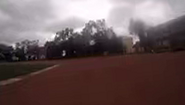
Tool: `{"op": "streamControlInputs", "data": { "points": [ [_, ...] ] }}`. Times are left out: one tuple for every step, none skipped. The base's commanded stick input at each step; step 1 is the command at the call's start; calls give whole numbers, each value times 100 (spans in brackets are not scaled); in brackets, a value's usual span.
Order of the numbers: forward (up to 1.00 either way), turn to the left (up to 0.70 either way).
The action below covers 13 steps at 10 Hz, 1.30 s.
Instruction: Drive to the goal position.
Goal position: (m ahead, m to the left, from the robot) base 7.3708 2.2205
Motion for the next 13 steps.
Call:
{"op": "streamControlInputs", "data": {
  "points": [
    [70,0],
    [70,0],
    [70,0],
    [70,0],
    [70,7],
    [70,27],
    [70,35],
    [70,35],
    [70,35],
    [70,35],
    [70,35],
    [70,35],
    [70,35]
  ]
}}
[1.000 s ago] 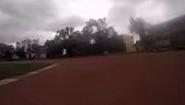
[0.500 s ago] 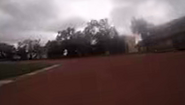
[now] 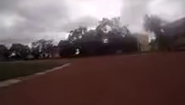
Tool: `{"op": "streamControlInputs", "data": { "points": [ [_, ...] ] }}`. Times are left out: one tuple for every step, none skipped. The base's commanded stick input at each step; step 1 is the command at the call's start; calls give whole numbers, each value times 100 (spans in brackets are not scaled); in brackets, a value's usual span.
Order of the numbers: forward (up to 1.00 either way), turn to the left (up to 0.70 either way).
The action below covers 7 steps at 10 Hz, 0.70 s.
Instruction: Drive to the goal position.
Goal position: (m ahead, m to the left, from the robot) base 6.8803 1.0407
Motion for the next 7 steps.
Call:
{"op": "streamControlInputs", "data": {
  "points": [
    [70,35],
    [70,35],
    [70,13],
    [70,0],
    [70,0],
    [70,0],
    [70,0]
  ]
}}
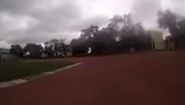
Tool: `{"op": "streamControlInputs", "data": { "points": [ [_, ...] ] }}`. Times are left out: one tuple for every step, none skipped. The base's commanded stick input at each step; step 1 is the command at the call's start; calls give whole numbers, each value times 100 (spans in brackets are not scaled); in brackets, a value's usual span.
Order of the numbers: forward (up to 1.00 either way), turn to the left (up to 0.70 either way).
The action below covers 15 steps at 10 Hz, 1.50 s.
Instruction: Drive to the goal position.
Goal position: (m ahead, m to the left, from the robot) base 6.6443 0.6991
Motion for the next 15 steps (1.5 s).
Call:
{"op": "streamControlInputs", "data": {
  "points": [
    [70,0],
    [70,0],
    [70,0],
    [70,0],
    [70,0],
    [70,0],
    [70,0],
    [70,0],
    [70,0],
    [70,0],
    [70,0],
    [70,0],
    [70,0],
    [70,0],
    [70,0]
  ]
}}
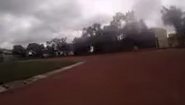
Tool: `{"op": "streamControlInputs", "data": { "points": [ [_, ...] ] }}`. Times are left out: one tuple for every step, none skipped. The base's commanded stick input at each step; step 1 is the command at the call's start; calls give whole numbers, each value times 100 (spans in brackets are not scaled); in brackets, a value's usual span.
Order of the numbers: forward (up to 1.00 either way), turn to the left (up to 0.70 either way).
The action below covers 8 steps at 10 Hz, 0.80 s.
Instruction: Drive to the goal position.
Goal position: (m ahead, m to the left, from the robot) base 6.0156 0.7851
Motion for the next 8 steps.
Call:
{"op": "streamControlInputs", "data": {
  "points": [
    [70,0],
    [70,0],
    [70,0],
    [70,0],
    [70,0],
    [70,0],
    [70,0],
    [70,0]
  ]
}}
